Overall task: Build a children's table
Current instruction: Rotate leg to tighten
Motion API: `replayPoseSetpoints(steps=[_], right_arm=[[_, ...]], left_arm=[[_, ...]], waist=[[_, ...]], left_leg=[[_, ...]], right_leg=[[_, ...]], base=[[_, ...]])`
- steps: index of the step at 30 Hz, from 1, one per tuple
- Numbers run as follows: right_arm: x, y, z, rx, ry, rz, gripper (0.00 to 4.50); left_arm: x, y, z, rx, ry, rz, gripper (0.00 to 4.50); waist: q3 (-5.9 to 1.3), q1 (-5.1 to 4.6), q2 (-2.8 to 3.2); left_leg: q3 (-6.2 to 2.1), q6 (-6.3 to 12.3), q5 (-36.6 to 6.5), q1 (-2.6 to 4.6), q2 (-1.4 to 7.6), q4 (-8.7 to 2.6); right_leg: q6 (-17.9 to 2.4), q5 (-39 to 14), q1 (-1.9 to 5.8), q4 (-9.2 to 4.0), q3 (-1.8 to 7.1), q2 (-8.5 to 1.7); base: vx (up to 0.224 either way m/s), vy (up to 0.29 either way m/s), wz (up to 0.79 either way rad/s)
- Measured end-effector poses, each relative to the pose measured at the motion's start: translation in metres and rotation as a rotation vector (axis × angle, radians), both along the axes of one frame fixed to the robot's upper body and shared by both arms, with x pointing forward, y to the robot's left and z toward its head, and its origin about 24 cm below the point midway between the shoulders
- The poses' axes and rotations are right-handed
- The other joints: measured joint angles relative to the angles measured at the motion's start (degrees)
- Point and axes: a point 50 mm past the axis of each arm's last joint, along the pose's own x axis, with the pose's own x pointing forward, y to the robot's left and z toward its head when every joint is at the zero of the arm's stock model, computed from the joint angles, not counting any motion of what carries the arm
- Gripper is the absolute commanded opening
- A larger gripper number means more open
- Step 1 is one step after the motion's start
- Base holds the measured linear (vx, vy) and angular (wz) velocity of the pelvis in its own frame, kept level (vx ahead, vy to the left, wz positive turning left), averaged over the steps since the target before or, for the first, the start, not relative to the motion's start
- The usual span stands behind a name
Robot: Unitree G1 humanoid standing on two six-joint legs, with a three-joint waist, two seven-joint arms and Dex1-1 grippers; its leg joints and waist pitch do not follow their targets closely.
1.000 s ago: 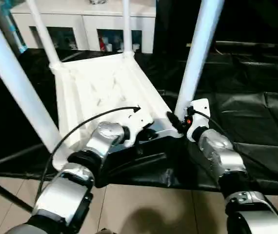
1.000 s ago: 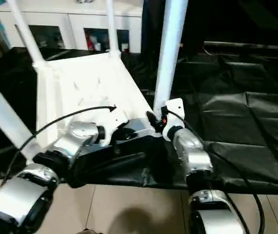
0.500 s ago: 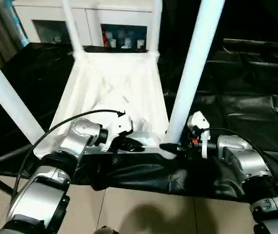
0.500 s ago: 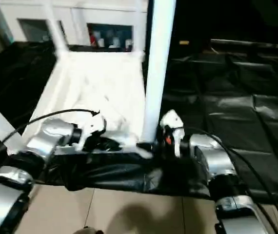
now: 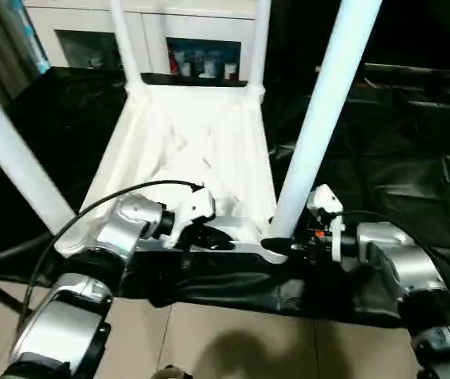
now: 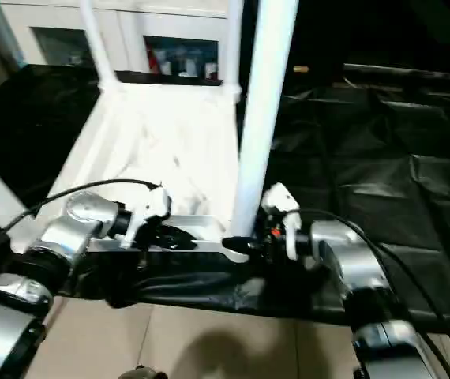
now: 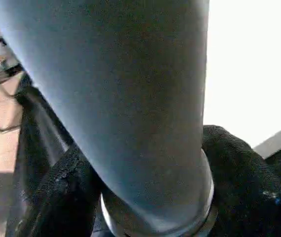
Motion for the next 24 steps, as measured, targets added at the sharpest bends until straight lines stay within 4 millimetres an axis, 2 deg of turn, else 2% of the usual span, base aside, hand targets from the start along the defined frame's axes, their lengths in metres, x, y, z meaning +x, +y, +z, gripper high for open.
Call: replayPoseSetpoints(steps=[2, 6, 11, 13, 15, 19, 20, 24], right_arm=[[0.005, 0.001, -0.004, 0.000, -0.013, -0.105, 2.64], [0.023, 0.016, -0.013, 0.011, -0.036, -0.426, 2.63], [0.038, 0.027, -0.013, 0.018, -0.028, -0.654, 2.63], [0.038, 0.028, -0.013, 0.017, -0.039, -0.670, 2.63], [0.038, 0.029, -0.014, 0.022, -0.054, -0.670, 3.19], [0.039, 0.031, -0.013, 0.023, -0.080, -0.651, 3.46], [0.039, 0.030, -0.013, 0.025, -0.084, -0.637, 3.75], [0.032, 0.018, -0.011, 0.018, -0.104, -0.488, 3.81]], left_arm=[[0.004, -0.005, -0.002, 0.005, -0.010, 0.058, 0.00], [0.012, -0.020, -0.007, -0.003, -0.029, 0.220, 0.00], [0.017, -0.038, -0.007, 0.000, -0.058, 0.321, 0.00], [0.018, -0.039, -0.007, -0.002, -0.056, 0.329, 0.00], [0.018, -0.039, -0.007, -0.004, -0.055, 0.330, 0.00], [0.018, -0.040, -0.006, -0.007, -0.059, 0.333, 0.00], [0.018, -0.039, -0.006, -0.008, -0.057, 0.329, 0.00], [0.017, -0.035, -0.003, -0.016, -0.041, 0.277, 0.00]], waist=[[0.00, -0.50, -0.01], [0.19, -2.50, 0.14], [0.19, -2.88, 0.22], [0.18, -2.84, 0.24], [0.18, -2.82, 0.24], [0.19, -2.62, 0.18], [0.19, -2.52, 0.17], [0.27, -2.25, 0.03]], left_leg=[[0.00, -0.03, 0.0, 0.24, 0.00, -0.01], [-0.26, -0.10, 0.0, 0.89, -0.10, -0.10], [-0.55, -0.10, 0.0, 0.75, -0.33, -0.56], [-0.52, -0.09, 0.0, 0.74, -0.40, -0.59], [-0.44, -0.07, 0.0, 0.74, -0.47, -0.59], [-0.39, -0.07, 0.0, 0.76, -0.44, -0.64], [-0.39, -0.07, 0.0, 0.77, -0.44, -0.69], [-0.38, -0.06, 0.0, 0.72, -0.43, -0.80]], right_leg=[[0.0, 0.0, 0.21, -0.01, 0.04, 0.00], [0.6, -0.4, 0.57, -0.52, -0.07, -0.02], [0.6, -0.3, 0.66, -1.61, -0.16, -0.01], [0.4, -0.2, 0.68, -1.79, -0.07, -0.01], [0.0, 0.0, 0.66, -1.79, 0.07, -0.02], [0.1, 0.2, 0.60, -1.77, 0.06, -0.03], [0.1, 0.2, 0.60, -1.77, 0.05, -0.03], [-0.1, 0.8, 0.53, -1.74, 0.03, -0.03]], base=[[-0.052, 0.002, 0.04], [-0.065, 0.012, -0.06], [0.000, 0.000, 0.00], [0.000, 0.000, 0.00], [0.000, 0.000, 0.00], [0.000, 0.000, 0.00], [0.000, 0.000, 0.00], [0.000, 0.000, 0.00]])
